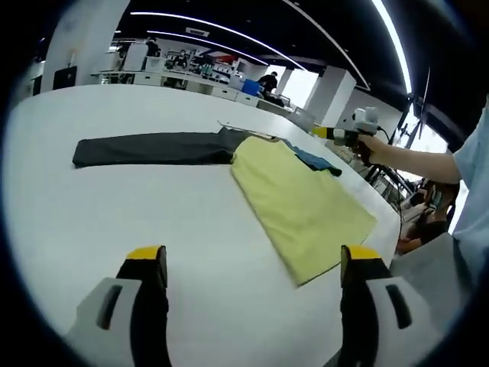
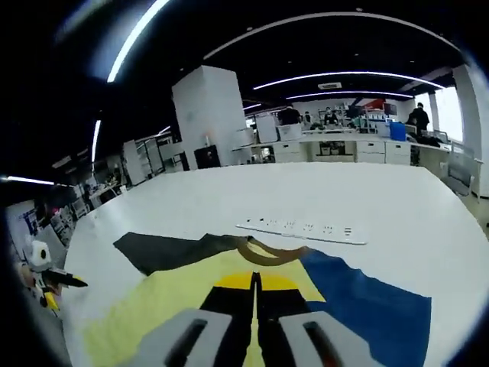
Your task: Fold the garment on the visible template until the final outline fits inside the template.
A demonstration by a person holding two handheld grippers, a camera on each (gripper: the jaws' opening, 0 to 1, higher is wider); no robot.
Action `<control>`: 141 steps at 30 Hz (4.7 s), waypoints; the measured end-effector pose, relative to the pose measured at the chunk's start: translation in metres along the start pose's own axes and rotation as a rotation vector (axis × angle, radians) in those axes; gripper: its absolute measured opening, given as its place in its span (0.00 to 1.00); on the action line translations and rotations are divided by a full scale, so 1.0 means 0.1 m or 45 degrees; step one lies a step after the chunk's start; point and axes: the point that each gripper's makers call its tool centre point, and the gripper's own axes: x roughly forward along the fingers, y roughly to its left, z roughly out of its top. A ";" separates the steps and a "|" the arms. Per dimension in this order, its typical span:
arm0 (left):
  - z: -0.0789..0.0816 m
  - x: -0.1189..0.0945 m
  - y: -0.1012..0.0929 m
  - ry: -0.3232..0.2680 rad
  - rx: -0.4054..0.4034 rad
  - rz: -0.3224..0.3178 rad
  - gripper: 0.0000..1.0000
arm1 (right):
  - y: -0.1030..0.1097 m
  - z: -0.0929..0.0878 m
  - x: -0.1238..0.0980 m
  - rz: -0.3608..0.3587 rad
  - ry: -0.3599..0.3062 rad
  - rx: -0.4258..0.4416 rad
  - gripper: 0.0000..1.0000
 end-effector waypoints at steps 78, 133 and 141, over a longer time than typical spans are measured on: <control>-0.05 0.00 -0.01 -0.015 -0.053 0.011 0.89 | 0.91 0.28 0.77 0.048 -0.030 -0.334 0.00; -0.09 0.01 -0.01 -0.015 -0.073 0.009 0.89 | 1.54 -0.35 0.98 0.361 0.083 -0.234 0.63; -0.05 0.00 -0.01 -0.030 -0.069 0.005 0.89 | 1.51 -0.35 0.87 0.395 0.088 -0.268 1.00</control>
